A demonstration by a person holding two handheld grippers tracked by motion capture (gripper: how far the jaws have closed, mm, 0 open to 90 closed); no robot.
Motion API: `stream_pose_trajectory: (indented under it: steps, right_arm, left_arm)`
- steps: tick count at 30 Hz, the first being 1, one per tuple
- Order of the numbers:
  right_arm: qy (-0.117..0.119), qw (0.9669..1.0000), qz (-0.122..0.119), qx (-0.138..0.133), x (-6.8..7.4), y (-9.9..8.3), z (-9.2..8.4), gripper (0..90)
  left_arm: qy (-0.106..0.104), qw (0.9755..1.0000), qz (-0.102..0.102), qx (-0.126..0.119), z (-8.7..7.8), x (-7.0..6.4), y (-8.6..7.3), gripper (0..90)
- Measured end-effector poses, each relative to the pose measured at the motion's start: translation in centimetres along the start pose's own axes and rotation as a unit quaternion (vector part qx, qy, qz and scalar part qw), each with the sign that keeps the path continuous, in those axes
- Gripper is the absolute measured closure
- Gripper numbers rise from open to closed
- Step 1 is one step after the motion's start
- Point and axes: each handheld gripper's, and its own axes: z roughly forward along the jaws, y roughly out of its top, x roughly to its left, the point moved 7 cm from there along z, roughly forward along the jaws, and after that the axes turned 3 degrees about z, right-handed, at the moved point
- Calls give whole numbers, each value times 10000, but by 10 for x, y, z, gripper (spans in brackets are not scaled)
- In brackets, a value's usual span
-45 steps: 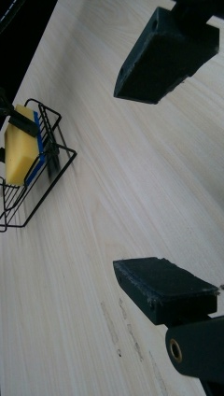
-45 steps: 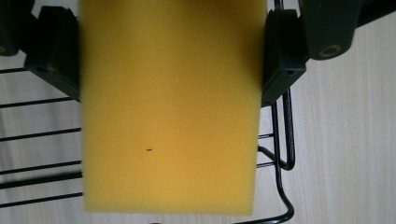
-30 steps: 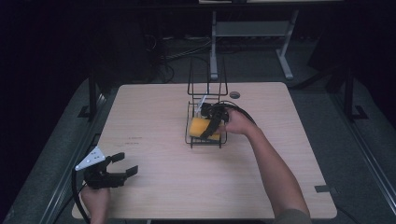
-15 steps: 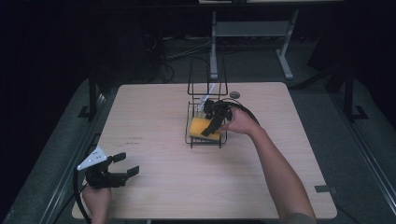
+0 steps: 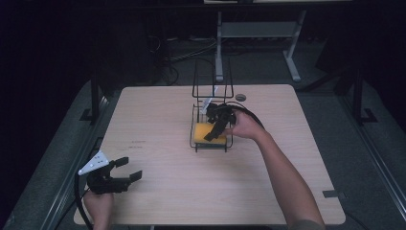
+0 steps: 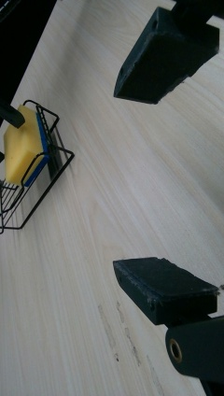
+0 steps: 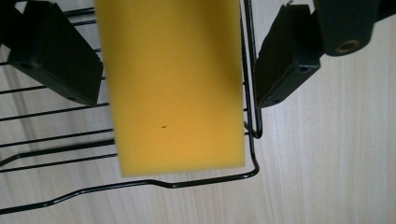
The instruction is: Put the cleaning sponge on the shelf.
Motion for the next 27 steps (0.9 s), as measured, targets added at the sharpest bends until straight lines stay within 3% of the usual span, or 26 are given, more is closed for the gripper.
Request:
stream_pose_trajectory:
  steps: [27]
  right_arm:
    - [125, 9993, -126, -319, 14, 4, -7, 154]
  left_arm:
    - [-2, 10000, 0, 28, 2, 0, 0, 142]
